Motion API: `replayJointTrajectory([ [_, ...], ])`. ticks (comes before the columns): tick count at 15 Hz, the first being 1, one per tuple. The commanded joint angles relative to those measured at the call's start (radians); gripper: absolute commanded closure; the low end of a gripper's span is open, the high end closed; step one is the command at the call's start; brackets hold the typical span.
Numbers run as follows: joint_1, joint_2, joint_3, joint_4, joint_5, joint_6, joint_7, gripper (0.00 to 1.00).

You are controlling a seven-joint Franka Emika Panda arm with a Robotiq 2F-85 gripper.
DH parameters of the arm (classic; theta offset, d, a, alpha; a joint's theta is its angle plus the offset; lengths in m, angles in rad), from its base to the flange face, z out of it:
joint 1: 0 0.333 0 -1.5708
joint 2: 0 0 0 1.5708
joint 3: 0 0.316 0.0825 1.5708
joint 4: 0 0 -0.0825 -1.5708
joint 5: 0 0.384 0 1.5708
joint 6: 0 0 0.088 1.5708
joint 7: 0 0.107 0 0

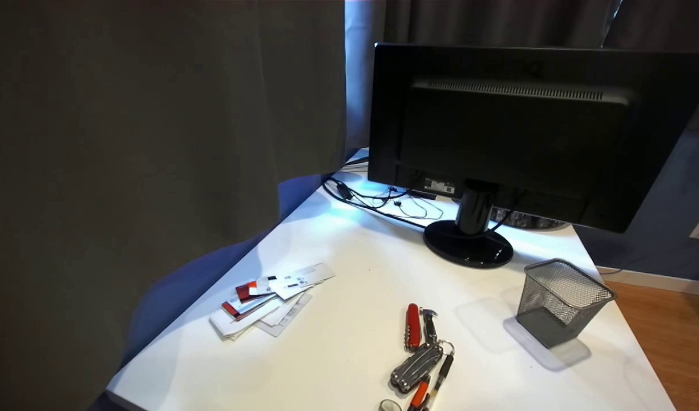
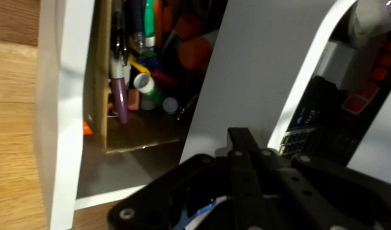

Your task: Open the second top drawer, then put the green pencil in the second top drawer and close the drawer

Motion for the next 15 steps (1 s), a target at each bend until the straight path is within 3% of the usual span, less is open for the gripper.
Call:
replayJointTrajectory([
  [1,0.044,0.018,0.001,0.008,-0.018,-0.092,0.096,0.96],
  [15,0.085,0.08,0.029,0.03,-0.027,-0.342,0.248,0.97],
])
